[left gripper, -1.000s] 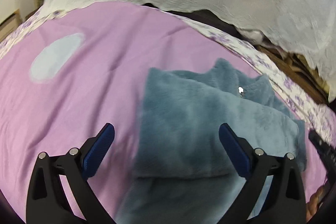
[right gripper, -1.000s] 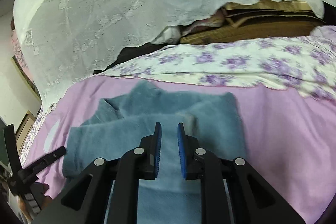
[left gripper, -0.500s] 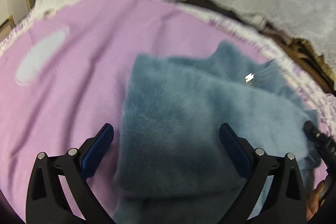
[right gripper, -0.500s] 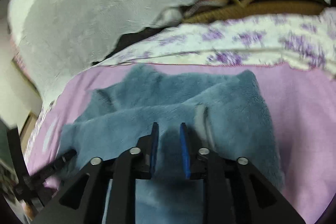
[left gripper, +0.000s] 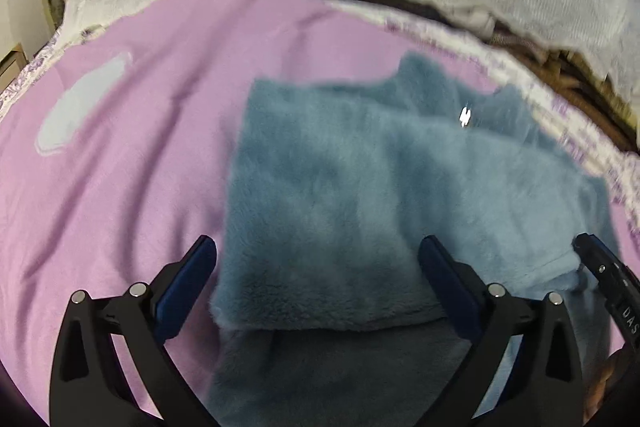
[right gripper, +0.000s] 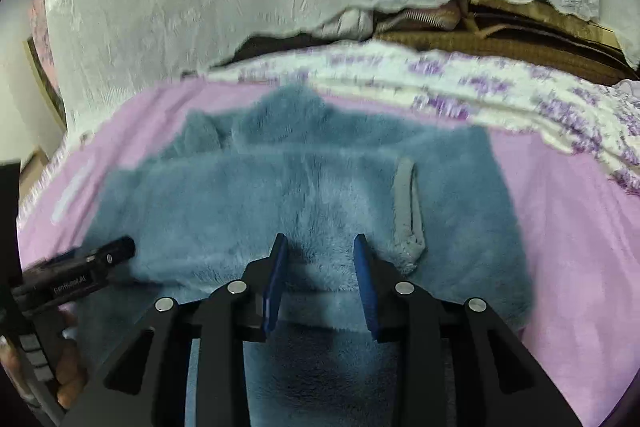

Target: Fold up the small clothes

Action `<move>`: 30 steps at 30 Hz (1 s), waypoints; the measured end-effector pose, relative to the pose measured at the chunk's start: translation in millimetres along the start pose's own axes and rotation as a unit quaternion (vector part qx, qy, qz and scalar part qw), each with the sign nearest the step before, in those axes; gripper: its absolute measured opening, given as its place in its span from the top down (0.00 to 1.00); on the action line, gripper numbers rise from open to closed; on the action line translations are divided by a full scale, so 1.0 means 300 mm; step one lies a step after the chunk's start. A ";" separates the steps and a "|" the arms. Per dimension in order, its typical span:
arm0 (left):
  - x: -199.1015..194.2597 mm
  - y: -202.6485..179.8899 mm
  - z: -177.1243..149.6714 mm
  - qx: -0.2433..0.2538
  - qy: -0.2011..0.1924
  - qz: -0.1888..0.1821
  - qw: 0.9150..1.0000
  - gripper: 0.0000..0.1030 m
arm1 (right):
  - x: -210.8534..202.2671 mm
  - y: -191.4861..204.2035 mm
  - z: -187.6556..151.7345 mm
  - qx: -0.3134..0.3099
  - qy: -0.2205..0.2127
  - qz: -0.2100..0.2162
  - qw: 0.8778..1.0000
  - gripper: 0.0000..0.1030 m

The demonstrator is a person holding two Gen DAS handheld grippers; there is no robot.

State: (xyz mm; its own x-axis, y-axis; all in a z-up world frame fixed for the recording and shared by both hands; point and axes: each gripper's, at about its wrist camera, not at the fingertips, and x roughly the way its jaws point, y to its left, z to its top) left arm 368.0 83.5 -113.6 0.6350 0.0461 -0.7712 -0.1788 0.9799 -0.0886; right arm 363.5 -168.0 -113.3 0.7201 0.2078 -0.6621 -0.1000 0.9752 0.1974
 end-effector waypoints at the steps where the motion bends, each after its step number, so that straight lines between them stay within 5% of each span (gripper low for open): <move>1: -0.021 0.002 0.009 -0.005 -0.014 -0.006 1.000 0.04 | -0.012 0.003 0.028 0.008 -0.012 0.007 1.000 0.67; 11: 0.061 -0.096 -0.018 0.055 0.015 0.040 0.998 0.04 | 0.166 0.037 0.054 -0.003 0.050 0.011 0.999 0.59; 17: 0.020 -0.043 -0.026 0.023 -0.004 0.010 1.000 0.04 | 0.008 0.038 0.014 -0.019 -0.001 0.012 1.000 0.51; 18: 0.015 -0.035 -0.029 0.019 -0.003 0.006 1.000 0.04 | 0.002 0.037 -0.004 -0.026 0.009 -0.002 1.000 0.44; 21: 0.028 -0.010 -0.045 0.007 0.027 -0.014 1.000 0.04 | 0.039 -0.002 -0.041 -0.014 0.038 0.006 0.999 0.43; 26: -0.059 0.100 -0.107 -0.056 0.047 -0.066 0.995 0.04 | -0.109 -0.073 -0.056 0.037 0.004 0.048 0.998 0.43; 30: -0.102 0.149 -0.194 -0.068 0.062 -0.061 0.994 0.04 | -0.095 -0.149 -0.143 0.065 0.057 0.030 0.996 0.44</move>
State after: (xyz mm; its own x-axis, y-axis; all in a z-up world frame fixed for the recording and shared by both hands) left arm 297.0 114.5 -130.6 0.5626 -0.1043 -0.8201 -0.2116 0.9408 -0.2648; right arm 318.1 -214.3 -134.2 0.6313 0.2806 -0.7230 -0.0453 0.9440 0.3269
